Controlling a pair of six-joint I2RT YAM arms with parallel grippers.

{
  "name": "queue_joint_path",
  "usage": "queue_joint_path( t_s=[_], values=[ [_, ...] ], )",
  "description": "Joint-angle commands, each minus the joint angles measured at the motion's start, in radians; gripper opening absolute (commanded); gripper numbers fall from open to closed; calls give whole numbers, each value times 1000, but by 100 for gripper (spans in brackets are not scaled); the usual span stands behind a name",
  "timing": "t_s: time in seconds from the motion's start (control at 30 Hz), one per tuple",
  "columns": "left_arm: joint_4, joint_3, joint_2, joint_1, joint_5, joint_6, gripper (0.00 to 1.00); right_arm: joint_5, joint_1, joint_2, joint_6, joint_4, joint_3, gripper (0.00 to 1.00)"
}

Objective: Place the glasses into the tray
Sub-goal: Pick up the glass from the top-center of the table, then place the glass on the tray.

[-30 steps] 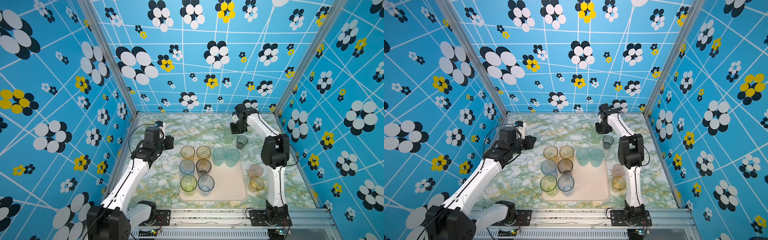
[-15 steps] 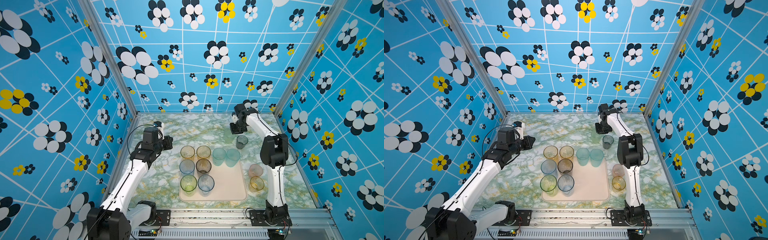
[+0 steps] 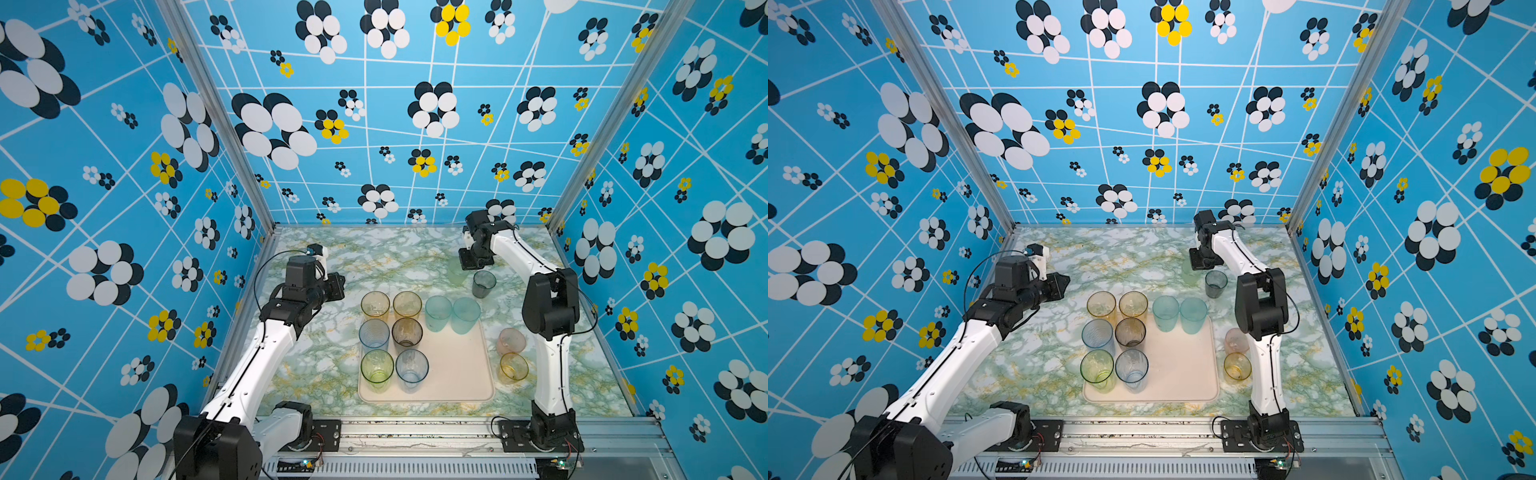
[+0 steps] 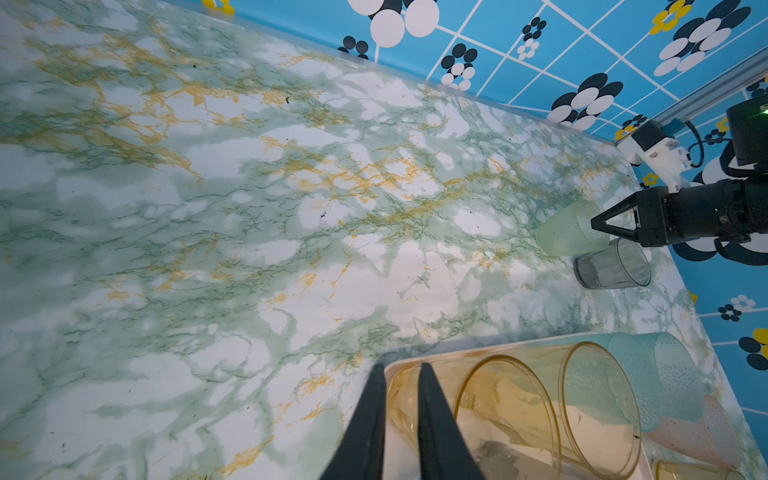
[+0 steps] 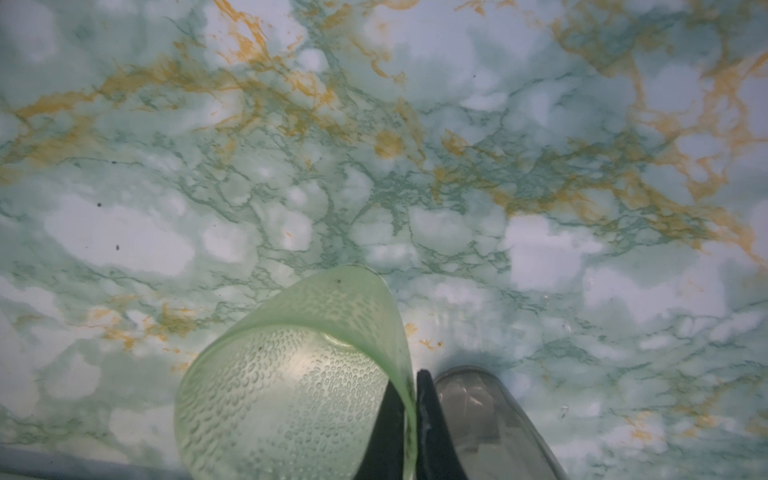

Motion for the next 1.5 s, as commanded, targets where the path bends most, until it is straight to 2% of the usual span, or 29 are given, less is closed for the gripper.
queue_joint_path(
  t_s=[0.0, 0.3, 0.53, 0.63, 0.8, 0.93, 1.1, 1.3, 1.47],
  values=[
    [2, -14, -8, 7, 7, 12, 17, 36, 4, -132, 16, 103, -79, 0],
    [-15, -22, -2, -5, -29, 24, 17, 6, 9, -496, 52, 240, -307, 0],
    [-30, -14, -11, -10, -33, 38, 17, -74, 64, -826, 52, 124, -474, 0],
    [-38, -2, -8, -12, -28, 44, 17, -50, 140, -930, 45, 8, -520, 0],
    [-71, 42, 0, -15, -38, 66, 17, 10, 352, -1065, 100, -165, -577, 0],
    [-90, 82, 8, -18, -49, 76, 17, 73, 488, -1085, 186, -244, -622, 0],
    [-93, 113, 22, -37, -53, 72, 17, 84, 585, -1034, 278, -196, -741, 0],
    [-103, 131, 39, -74, -76, 75, 17, 85, 623, -923, 355, -61, -843, 0],
    [-105, 130, 46, -83, -83, 75, 17, 82, 622, -824, 375, 19, -851, 0]
  ],
)
